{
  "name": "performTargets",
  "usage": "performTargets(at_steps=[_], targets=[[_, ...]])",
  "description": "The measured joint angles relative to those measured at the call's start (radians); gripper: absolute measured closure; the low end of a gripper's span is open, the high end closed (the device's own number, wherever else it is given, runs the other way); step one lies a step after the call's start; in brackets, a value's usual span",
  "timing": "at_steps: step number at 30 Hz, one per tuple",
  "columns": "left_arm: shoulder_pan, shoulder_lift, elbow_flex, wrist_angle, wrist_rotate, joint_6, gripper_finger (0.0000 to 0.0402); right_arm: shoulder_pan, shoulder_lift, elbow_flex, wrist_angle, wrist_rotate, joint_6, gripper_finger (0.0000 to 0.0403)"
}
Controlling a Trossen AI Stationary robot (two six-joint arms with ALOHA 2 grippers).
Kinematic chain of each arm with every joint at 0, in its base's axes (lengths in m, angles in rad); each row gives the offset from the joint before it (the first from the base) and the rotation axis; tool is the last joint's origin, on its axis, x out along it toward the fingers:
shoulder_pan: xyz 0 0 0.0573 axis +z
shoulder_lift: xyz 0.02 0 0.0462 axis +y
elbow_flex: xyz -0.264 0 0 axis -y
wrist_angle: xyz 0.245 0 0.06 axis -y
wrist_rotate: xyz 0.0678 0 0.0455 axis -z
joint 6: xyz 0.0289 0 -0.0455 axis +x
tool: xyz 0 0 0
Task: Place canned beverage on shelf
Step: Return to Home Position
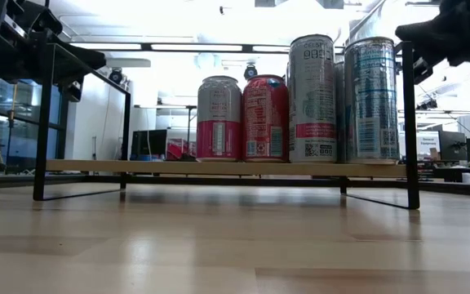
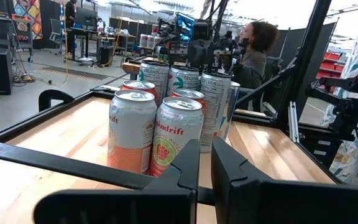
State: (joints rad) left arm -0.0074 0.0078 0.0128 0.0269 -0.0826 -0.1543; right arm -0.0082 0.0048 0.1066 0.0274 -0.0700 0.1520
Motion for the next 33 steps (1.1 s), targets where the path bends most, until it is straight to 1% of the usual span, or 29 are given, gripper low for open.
performTargets(at_steps=[4, 7, 10, 14, 18, 24, 33], targets=[[0.000, 0.000, 0.000, 0.000, 0.000, 0.000, 0.0401, 0.000, 0.000, -0.089, 0.091, 0.001, 0.016, 0.0403], [0.000, 0.000, 0.000, 0.000, 0.000, 0.000, 0.0401, 0.000, 0.005, -0.096, 0.069, 0.014, 0.025, 0.0403], [0.000, 0.000, 0.000, 0.000, 0.000, 0.000, 0.0401, 0.000, 0.005, -0.096, 0.094, 0.020, -0.021, 0.0403], [0.000, 0.000, 0.000, 0.000, 0.000, 0.000, 0.0401, 0.000, 0.005, -0.096, 0.060, 0.086, -0.031, 0.0403], [0.000, 0.000, 0.000, 0.000, 0.000, 0.000, 0.0401, 0.000, 0.013, -0.096, 0.001, 0.165, 0.061, 0.0403], [0.000, 0.000, 0.000, 0.000, 0.000, 0.000, 0.0401, 0.000, 0.021, -0.096, 0.000, 0.169, 0.132, 0.0403], [0.000, 0.000, 0.000, 0.000, 0.000, 0.000, 0.0401, 0.000, 0.021, -0.095, -0.001, 0.169, 0.136, 0.0403]])
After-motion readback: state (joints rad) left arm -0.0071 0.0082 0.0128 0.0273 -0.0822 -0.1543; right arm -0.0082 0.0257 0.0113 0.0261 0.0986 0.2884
